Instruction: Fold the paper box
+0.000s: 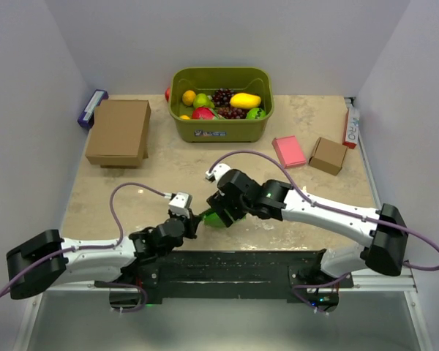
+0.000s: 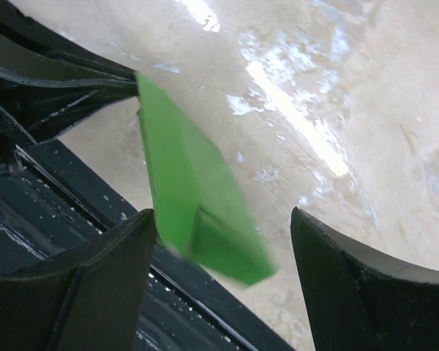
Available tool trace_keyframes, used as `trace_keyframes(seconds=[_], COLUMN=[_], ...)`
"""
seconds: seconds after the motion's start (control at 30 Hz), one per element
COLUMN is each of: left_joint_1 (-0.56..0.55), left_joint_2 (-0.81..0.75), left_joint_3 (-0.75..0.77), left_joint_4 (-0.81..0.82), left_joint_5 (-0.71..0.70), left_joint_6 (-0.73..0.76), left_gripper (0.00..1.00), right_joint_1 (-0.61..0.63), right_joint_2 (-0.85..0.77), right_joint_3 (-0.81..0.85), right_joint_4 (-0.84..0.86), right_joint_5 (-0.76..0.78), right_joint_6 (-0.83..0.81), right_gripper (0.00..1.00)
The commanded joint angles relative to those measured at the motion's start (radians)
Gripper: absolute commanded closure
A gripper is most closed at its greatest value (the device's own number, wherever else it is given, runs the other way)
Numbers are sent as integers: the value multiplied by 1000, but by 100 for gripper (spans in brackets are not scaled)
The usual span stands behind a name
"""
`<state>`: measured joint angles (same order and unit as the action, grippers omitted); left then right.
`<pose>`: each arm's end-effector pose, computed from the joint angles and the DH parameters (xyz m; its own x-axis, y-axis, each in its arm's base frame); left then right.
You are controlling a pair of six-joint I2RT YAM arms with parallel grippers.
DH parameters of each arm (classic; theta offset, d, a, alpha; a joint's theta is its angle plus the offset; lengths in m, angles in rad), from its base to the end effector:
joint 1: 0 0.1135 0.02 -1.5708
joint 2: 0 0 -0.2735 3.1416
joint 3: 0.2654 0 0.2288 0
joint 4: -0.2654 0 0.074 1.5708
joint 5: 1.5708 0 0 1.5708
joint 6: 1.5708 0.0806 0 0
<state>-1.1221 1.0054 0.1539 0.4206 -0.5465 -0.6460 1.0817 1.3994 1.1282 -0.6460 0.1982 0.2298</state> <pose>0.1218 -0.1565 0.1582 -0.4848 -0.1787 -0.8562 0.3420 0.8622 -0.3736 0.1527 0.2531 0.2602 -0.5475 -0.5534 -0.6277 -0.7030 0.7111 -0.0137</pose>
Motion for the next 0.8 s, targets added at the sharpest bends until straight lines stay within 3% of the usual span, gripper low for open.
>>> trace_keyframes(seconds=[0.0,0.27,0.43,0.6,0.77], left_joint_1=[-8,-8,-8,-8,10], left_joint_2=[39,73,35,-62,-97], left_joint_3=[75,153,151,145,167], left_joint_4=[-167,-207,-206,-148,-158], left_joint_5=[-23,3,16,106,229], left_joint_6=[-6,9,14,114,230], left_gripper=[100,100,100,100,100], right_joint_1=[0,0,0,-17,-148], right_joint_2=[-54,-174,-160,-134,-128], right_joint_3=[22,-27,-42,-61,-117], right_joint_4=[-147,-113,-63,64,283], right_joint_5=[139,109,89,89,-87], right_joint_6=[153,178,172,165,85], right_gripper=[24,23,19,7,4])
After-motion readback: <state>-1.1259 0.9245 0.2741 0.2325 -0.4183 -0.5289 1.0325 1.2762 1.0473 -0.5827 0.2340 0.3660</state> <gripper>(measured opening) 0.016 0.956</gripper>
